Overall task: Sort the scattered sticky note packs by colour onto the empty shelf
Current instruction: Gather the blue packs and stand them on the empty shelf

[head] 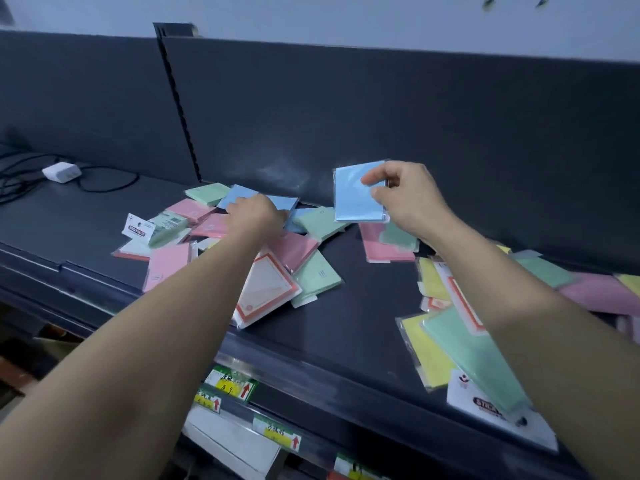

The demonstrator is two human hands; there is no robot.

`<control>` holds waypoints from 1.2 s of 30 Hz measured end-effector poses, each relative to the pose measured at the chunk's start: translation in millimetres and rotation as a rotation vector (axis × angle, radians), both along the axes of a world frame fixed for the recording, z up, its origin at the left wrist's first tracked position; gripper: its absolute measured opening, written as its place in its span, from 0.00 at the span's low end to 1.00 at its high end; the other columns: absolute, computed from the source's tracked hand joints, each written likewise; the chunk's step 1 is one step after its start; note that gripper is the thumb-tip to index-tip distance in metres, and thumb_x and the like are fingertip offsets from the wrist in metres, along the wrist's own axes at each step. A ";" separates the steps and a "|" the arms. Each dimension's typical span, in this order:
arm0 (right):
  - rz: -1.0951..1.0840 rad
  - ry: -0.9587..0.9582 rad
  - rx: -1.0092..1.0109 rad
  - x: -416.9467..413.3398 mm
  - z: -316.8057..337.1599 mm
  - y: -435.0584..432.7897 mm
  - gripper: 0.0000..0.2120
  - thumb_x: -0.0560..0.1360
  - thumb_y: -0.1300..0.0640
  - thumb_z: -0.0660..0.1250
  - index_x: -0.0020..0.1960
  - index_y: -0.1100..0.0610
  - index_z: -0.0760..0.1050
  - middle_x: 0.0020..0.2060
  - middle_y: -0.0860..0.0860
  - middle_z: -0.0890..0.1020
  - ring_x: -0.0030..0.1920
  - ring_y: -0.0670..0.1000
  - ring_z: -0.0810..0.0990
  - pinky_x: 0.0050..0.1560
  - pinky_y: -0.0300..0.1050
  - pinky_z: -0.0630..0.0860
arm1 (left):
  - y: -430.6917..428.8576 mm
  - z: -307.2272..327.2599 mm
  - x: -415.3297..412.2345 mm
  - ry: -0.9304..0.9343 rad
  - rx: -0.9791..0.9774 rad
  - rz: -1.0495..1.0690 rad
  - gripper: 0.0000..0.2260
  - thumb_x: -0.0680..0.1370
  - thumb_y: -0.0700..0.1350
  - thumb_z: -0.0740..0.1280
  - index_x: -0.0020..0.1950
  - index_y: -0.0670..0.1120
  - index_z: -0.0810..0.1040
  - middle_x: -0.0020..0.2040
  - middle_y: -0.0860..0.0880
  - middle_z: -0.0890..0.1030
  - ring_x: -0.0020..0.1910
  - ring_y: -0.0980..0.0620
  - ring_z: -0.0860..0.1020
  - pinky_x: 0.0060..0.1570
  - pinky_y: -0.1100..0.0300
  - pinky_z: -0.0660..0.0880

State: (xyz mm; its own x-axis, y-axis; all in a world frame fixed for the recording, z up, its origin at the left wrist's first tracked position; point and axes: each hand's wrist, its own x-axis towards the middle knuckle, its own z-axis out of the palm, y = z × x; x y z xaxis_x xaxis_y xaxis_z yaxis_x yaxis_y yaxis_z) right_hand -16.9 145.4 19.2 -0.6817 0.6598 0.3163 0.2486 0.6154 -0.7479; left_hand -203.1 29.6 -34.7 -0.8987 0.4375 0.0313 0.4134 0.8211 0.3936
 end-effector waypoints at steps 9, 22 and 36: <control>0.079 -0.034 0.015 -41.0 0.2 16.9 0.12 0.75 0.67 0.62 0.47 0.51 0.79 0.31 0.46 0.69 0.30 0.44 0.66 0.26 0.28 0.63 | 5.7 6.5 -20.5 -0.147 0.049 0.096 0.16 0.72 0.51 0.71 0.49 0.42 0.72 0.50 0.41 0.75 0.56 0.41 0.73 0.53 0.54 0.72; -0.025 0.052 0.074 -62.3 14.5 2.9 0.15 0.75 0.68 0.58 0.54 0.55 0.78 0.34 0.39 0.68 0.33 0.40 0.69 0.38 0.34 0.68 | -18.8 55.2 -22.9 -0.163 0.705 -0.006 0.06 0.73 0.37 0.70 0.48 0.41 0.75 0.42 0.46 0.76 0.38 0.48 0.74 0.33 0.60 0.71; -0.954 0.157 0.285 151.1 24.3 -78.2 0.18 0.71 0.71 0.56 0.56 0.59 0.76 0.43 0.45 0.75 0.42 0.45 0.70 0.45 0.35 0.63 | 0.0 96.0 143.0 -0.393 0.735 -0.887 0.08 0.70 0.38 0.73 0.35 0.46 0.75 0.33 0.51 0.73 0.31 0.54 0.72 0.27 0.65 0.71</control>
State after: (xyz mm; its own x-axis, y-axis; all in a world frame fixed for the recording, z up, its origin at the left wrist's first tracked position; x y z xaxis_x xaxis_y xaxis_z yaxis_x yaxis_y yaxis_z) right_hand 134.2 67.3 43.5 0.1546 0.7941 0.5878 0.6419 0.3715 -0.6707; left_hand -60.0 29.6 61.3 -0.3009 0.8971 0.3234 0.4660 -0.1576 0.8707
